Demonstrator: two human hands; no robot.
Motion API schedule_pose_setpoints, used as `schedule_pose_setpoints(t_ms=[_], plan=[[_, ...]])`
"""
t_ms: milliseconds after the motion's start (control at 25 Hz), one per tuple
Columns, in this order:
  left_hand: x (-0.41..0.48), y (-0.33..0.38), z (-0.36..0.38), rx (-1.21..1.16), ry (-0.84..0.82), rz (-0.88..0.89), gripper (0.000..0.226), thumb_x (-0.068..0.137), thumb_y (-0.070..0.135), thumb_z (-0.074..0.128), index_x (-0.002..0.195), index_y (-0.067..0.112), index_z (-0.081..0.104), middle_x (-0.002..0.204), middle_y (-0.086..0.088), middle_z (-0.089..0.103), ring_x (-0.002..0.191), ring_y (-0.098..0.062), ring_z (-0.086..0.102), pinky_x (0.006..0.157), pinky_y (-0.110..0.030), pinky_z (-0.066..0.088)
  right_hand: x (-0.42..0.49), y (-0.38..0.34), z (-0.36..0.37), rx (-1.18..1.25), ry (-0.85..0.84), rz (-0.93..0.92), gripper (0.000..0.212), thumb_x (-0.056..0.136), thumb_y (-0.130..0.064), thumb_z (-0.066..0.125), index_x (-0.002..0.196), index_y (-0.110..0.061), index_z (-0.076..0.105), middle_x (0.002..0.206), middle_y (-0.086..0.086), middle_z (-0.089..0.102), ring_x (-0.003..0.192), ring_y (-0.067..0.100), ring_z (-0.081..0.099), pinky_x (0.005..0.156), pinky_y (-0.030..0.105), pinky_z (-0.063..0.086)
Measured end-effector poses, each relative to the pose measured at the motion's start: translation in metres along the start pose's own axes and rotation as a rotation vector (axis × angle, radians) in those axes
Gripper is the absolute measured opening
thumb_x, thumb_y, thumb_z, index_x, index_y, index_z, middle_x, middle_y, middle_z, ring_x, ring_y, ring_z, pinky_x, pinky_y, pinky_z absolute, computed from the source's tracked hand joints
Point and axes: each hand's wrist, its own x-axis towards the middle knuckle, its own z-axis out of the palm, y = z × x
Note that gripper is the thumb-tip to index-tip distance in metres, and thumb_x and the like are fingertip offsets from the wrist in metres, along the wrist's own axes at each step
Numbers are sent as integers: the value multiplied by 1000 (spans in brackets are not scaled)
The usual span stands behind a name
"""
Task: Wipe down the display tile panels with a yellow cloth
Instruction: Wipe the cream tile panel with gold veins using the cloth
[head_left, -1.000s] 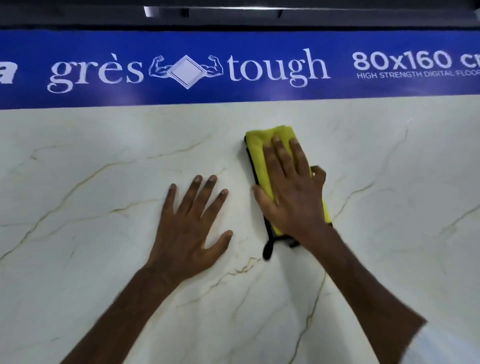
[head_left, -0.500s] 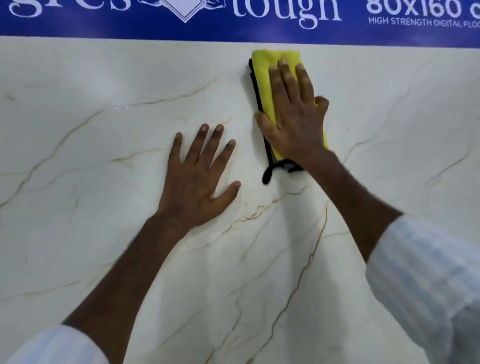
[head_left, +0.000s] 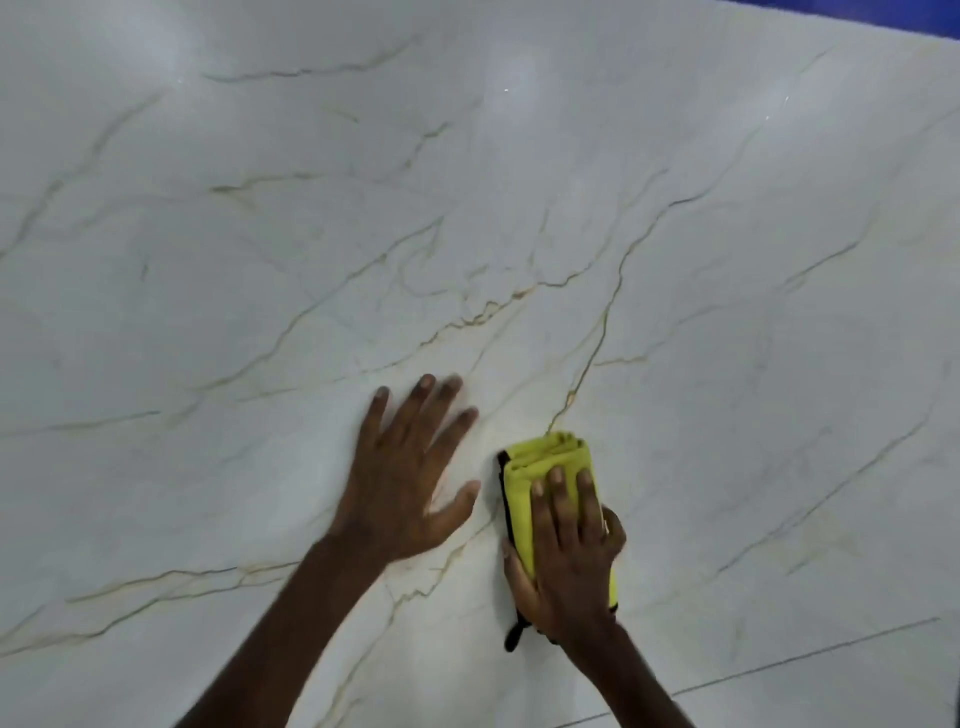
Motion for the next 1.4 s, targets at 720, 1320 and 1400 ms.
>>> schedule_pose_setpoints(t_ms=[720, 1320, 1400], plan=[[-57, 59, 22, 69, -89, -76, 74, 92, 49, 62, 156, 15, 48, 169, -12, 30, 157, -35, 25, 123, -62, 16, -151, -9, 2, 201, -200, 101, 66, 95, -50, 59, 144, -9, 46, 164, 14, 27, 139, 49, 40, 97, 66, 42], [-26, 84, 41, 135, -22, -160, 67, 97, 55, 48, 154, 21, 50, 168, -11, 32, 154, -33, 29, 119, -58, 15, -28, 61, 3, 150, 15, 176, 77, 99, -52, 55, 160, -12, 30, 169, 14, 27, 153, 44, 28, 105, 62, 34], [-17, 86, 49, 160, -52, -107, 73, 95, 57, 52, 157, 19, 46, 169, -12, 30, 156, -34, 28, 119, -60, 16, -105, 67, 11, 144, -41, 178, 73, 99, -50, 56, 155, -10, 34, 167, 16, 27, 149, 49, 32, 101, 64, 37]])
